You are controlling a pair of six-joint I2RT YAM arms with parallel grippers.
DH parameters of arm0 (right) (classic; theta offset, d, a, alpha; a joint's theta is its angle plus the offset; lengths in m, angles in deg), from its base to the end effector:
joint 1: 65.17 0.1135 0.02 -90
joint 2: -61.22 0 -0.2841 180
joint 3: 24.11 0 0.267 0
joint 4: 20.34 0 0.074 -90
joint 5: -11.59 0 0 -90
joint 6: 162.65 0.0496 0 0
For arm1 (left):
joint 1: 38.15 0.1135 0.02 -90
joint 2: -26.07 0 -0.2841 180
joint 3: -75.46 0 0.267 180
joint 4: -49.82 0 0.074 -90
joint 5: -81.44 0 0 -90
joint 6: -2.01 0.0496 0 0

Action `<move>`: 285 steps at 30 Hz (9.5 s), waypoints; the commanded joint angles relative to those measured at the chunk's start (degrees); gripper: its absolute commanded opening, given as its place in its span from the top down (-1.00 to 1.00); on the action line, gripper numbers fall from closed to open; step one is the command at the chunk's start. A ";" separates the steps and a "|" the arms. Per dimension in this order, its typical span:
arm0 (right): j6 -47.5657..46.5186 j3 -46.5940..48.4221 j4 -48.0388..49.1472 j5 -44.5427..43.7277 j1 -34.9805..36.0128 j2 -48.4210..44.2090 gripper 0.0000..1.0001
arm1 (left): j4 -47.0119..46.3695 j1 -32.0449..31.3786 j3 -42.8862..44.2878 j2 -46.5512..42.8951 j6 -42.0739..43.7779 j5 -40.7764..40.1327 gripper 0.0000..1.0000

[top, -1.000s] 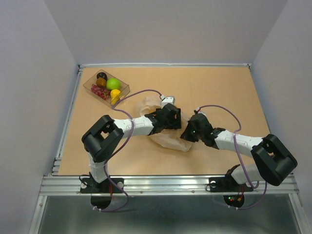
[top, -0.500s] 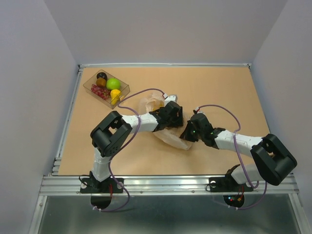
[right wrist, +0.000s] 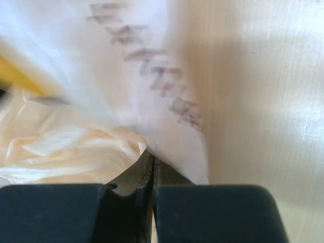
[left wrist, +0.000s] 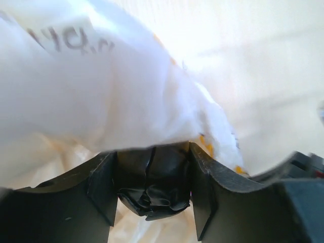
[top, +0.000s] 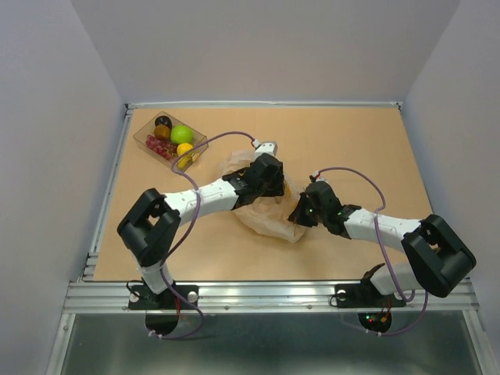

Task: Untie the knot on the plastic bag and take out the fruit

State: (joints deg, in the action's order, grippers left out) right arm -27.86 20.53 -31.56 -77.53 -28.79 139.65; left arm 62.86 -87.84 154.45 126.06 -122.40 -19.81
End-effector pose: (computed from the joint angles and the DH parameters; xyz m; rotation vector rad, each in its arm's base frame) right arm 0.2188 0.1621 0.1559 0.1733 2.4637 0.6798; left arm 0.2792 -0.3142 0.2290 0.1799 2.2142 -0.6271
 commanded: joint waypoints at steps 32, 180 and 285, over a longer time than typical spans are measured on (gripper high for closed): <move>-5.86 3.58 -5.36 -3.96 -1.31 -4.51 0.99 | 6.10 47.75 13.43 -3.76 6.82 7.03 -0.01; -10.96 31.36 -21.10 -16.17 0.27 9.64 0.99 | 4.25 2.14 -10.54 -10.16 -17.61 -8.44 -0.97; -20.98 27.67 -17.93 -14.42 0.97 1.90 0.99 | 14.90 38.23 11.36 -14.52 13.31 -2.03 -0.93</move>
State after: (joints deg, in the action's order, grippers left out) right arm -47.31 44.33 -50.89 -90.44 -28.33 143.33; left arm 79.27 -37.86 170.05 122.67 -112.24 -23.50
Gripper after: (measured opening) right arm 0.017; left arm 0.981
